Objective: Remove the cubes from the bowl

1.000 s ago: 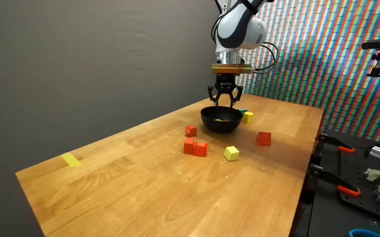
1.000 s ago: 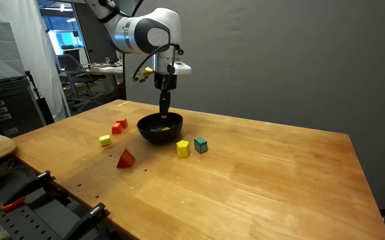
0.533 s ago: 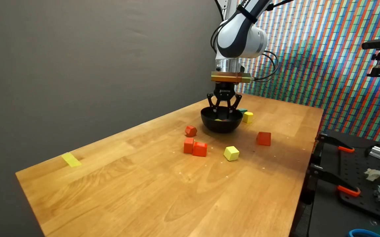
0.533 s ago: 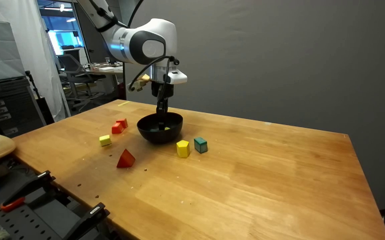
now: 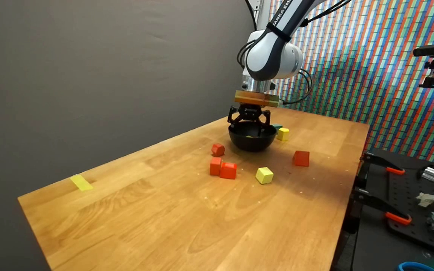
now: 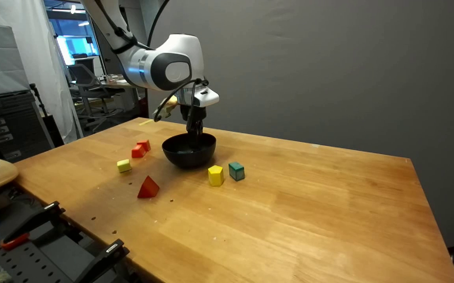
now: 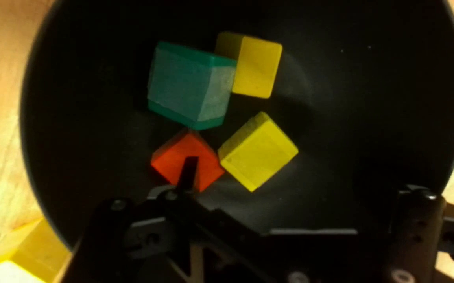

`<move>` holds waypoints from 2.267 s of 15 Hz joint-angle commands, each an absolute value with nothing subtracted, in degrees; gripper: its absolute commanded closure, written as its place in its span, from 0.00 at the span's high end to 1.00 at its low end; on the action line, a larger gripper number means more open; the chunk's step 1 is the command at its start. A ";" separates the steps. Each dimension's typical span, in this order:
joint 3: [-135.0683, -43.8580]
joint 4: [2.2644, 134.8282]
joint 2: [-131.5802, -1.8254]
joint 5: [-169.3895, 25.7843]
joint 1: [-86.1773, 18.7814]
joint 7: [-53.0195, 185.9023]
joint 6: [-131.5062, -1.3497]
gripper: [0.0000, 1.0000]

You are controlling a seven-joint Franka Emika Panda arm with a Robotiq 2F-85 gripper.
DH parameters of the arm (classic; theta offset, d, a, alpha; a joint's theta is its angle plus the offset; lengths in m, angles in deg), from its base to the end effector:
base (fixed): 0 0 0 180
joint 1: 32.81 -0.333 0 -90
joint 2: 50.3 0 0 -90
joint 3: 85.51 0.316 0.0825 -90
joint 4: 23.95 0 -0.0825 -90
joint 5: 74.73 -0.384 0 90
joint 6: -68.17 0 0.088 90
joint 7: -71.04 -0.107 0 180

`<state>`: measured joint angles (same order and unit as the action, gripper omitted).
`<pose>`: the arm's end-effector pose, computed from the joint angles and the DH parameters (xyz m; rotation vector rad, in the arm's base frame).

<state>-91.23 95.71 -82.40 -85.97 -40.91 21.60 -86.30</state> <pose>0.5849 0.0173 0.1565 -2.7222 1.4515 -0.0499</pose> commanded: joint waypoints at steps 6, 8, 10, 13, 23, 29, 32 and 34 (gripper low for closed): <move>-95.61 98.09 -83.56 -80.89 -45.80 16.29 -90.19 0.96; -95.20 98.56 -82.93 -81.45 -45.53 16.19 -89.90 0.96; -95.37 99.04 -82.38 -81.08 -45.55 16.32 -89.28 0.96; -97.03 100.14 -81.32 -78.78 -46.52 16.26 -88.90 0.71; -113.17 104.59 -75.90 -52.58 -60.28 6.84 -95.62 0.01; -109.71 104.68 -74.66 -52.61 -57.59 5.75 -93.95 0.45; -106.52 104.26 -75.67 -54.74 -54.70 7.63 -93.97 0.68; -104.53 104.08 -76.44 -54.80 -52.87 9.51 -94.47 0.83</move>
